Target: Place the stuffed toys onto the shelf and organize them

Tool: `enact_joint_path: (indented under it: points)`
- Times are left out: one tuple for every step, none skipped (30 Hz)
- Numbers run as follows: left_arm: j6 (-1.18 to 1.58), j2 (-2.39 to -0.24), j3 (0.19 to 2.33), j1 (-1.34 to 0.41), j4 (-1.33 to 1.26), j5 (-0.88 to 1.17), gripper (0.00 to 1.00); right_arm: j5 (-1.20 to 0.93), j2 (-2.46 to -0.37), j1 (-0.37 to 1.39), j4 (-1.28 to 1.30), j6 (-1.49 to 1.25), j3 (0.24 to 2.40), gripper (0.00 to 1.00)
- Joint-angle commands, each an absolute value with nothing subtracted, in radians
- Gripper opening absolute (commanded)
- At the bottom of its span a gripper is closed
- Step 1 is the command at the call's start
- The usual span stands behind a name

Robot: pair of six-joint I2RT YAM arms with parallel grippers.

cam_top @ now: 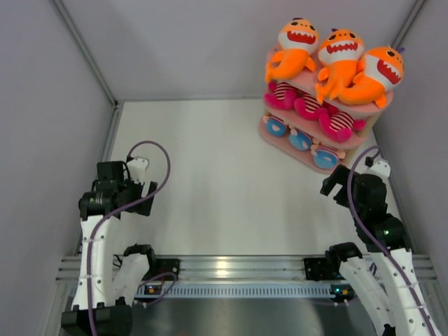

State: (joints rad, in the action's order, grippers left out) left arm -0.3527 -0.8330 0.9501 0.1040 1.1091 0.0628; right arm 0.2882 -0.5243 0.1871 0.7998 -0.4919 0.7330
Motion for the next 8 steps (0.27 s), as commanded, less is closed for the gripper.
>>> enact_joint_path:
  points:
    - [-0.327,-0.763,0.925,0.107,1.097,0.022,0.98,0.308,-0.445,0.187,0.761,-0.509,0.719,0.99]
    - [-0.322,-0.753,0.925,0.107,1.097,0.015,0.98,0.310,-0.430,0.187,0.758,-0.512,0.710,0.99]
    - [-0.319,-0.744,0.927,0.109,1.095,0.011,0.98,0.313,-0.405,0.187,0.755,-0.523,0.704,0.99]
    - [-0.318,-0.732,0.927,0.107,1.097,0.012,0.98,0.313,-0.397,0.187,0.753,-0.526,0.700,1.00]
    - [-0.318,-0.729,0.925,0.107,1.097,0.014,0.98,0.314,-0.390,0.189,0.752,-0.528,0.699,0.99]
    - [-0.318,-0.727,0.923,0.107,1.095,0.011,0.98,0.316,-0.381,0.189,0.752,-0.529,0.699,0.99]
    - [-0.314,-0.730,0.925,0.107,1.097,0.011,0.98,0.318,-0.379,0.187,0.752,-0.531,0.698,0.99]
    - [-0.313,-0.733,0.925,0.107,1.097,0.011,0.98,0.324,-0.376,0.189,0.752,-0.532,0.699,0.99]
